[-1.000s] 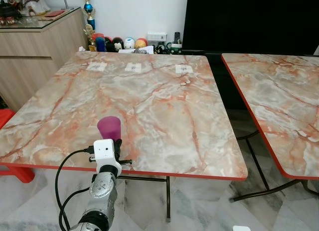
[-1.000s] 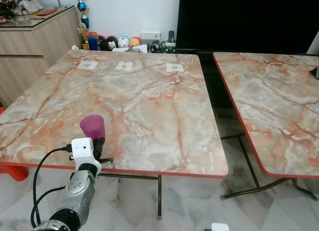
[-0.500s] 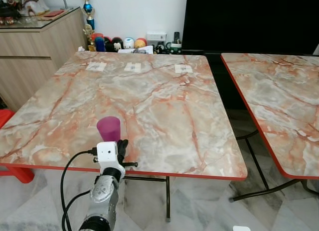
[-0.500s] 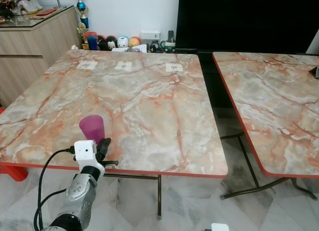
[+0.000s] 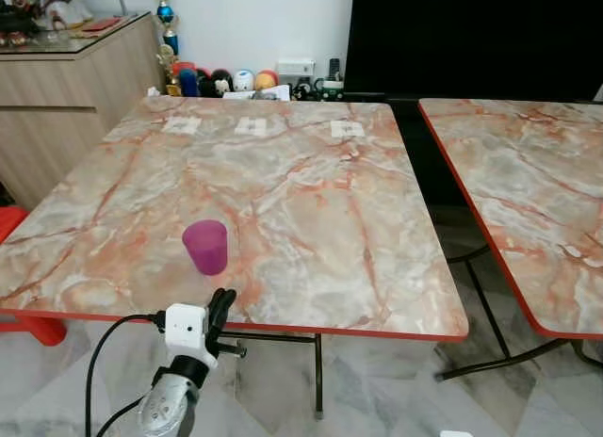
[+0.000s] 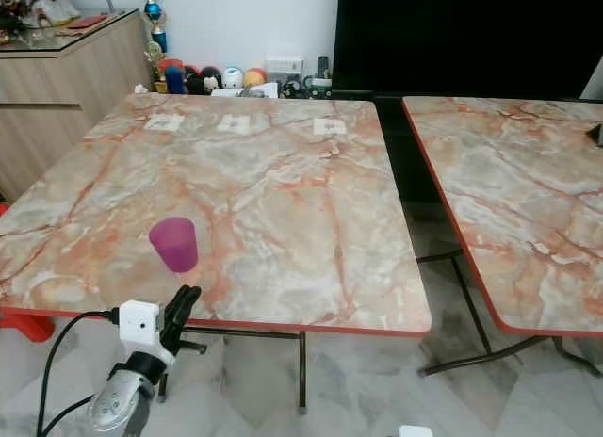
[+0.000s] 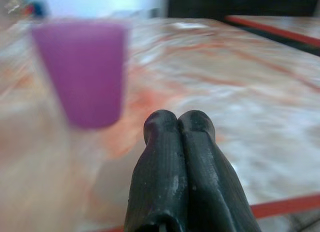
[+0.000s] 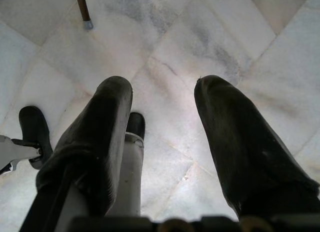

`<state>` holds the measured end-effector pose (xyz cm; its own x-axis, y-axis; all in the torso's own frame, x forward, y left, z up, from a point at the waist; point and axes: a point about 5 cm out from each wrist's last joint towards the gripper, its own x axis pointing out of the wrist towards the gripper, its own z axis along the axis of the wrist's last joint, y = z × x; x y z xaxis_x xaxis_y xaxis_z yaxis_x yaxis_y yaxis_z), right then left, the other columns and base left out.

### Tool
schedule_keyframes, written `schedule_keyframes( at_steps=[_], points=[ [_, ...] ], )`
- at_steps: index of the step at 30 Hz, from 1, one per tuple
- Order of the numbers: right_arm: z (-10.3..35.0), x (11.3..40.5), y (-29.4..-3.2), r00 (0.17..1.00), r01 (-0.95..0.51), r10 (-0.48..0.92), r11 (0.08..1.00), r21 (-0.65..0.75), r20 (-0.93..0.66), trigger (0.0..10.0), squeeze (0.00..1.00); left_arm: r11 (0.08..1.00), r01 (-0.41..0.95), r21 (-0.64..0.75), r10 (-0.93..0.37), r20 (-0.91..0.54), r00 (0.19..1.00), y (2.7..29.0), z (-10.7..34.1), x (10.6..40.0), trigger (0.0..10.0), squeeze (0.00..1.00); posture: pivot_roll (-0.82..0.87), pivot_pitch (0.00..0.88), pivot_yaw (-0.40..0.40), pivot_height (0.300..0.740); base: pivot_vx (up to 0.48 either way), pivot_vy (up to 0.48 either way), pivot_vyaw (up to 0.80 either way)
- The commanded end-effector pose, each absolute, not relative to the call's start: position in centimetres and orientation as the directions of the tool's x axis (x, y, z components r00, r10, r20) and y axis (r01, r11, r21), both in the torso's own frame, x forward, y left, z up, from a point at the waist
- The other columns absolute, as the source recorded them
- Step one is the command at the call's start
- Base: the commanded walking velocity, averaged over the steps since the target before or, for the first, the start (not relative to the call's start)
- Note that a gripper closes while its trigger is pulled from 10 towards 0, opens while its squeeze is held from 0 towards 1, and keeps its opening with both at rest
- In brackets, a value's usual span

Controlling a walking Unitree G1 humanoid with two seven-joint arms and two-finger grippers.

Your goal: Setting the table

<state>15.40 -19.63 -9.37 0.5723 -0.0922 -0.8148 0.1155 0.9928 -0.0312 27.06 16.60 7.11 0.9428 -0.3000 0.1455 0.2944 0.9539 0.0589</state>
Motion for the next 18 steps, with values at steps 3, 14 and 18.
schedule_keyframes(
  at_steps=[3, 14, 18],
  points=[
    [-9.5, 15.2, -19.4, 0.566, 0.113, -0.088, 0.993, -0.028, -0.820, 10.0, 0.00, 0.890, 0.434, 0.140, -0.451, 0.136, 0.882, 14.6, 8.1, 26.7, 10.0, 0.00, 0.05, 0.005, 0.008, 0.740, 0.000, 0.000, 0.00],
    [-9.5, 15.2, -19.4, 0.567, 0.120, -0.094, 0.992, -0.031, -0.818, 10.0, 0.00, 0.720, 0.613, 0.327, -0.664, 0.068, 0.744, 12.1, 9.4, 25.0, 10.0, 0.00, 0.05, 0.002, 0.009, 0.740, 0.000, 0.000, 0.00],
    [-9.5, 15.3, -19.5, 0.568, 0.120, -0.097, 0.992, -0.034, -0.817, 10.0, 0.00, 0.684, 0.606, 0.406, -0.687, 0.081, 0.722, 11.7, 10.2, 24.9, 10.0, 0.00, 0.05, 0.002, 0.009, 0.740, 0.000, 0.000, 0.00]
  ],
)
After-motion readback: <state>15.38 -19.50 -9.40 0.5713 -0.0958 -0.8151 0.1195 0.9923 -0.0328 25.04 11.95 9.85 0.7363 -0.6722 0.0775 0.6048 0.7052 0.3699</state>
